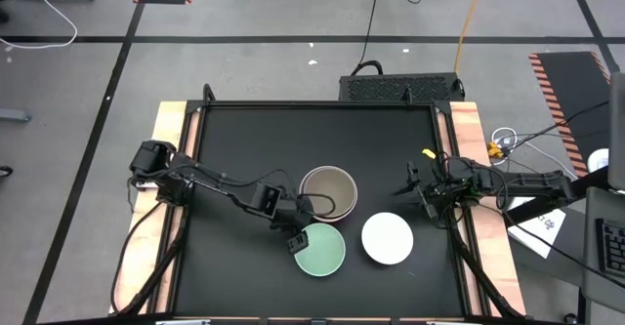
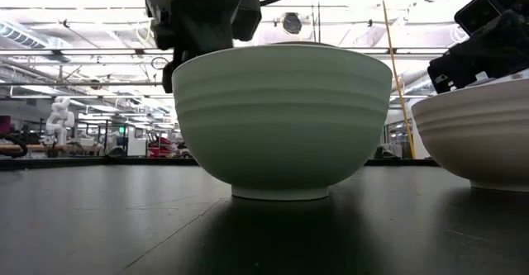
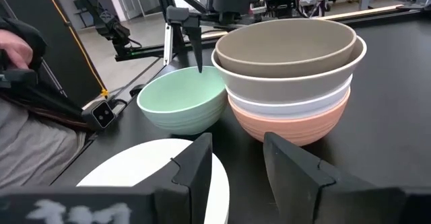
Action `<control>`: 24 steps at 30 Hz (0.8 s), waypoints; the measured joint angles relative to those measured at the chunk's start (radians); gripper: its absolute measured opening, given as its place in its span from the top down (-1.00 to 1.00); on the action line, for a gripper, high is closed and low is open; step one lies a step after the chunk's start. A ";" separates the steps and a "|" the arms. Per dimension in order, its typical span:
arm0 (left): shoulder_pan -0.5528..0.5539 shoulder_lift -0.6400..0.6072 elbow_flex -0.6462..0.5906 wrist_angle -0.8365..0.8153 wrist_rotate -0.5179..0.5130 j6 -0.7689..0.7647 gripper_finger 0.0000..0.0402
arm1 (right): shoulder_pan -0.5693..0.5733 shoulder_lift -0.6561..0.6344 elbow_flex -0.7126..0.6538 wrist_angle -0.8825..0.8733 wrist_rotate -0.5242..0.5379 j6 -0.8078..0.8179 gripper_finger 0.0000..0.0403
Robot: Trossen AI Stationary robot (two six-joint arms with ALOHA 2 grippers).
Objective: Nest bowls inside each other
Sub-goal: Stack the light green bowl on the dark gray bowl
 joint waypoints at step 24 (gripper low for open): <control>0.000 0.013 0.000 -0.004 0.001 0.050 0.42 | 0.000 0.006 0.000 0.000 0.000 -0.008 0.38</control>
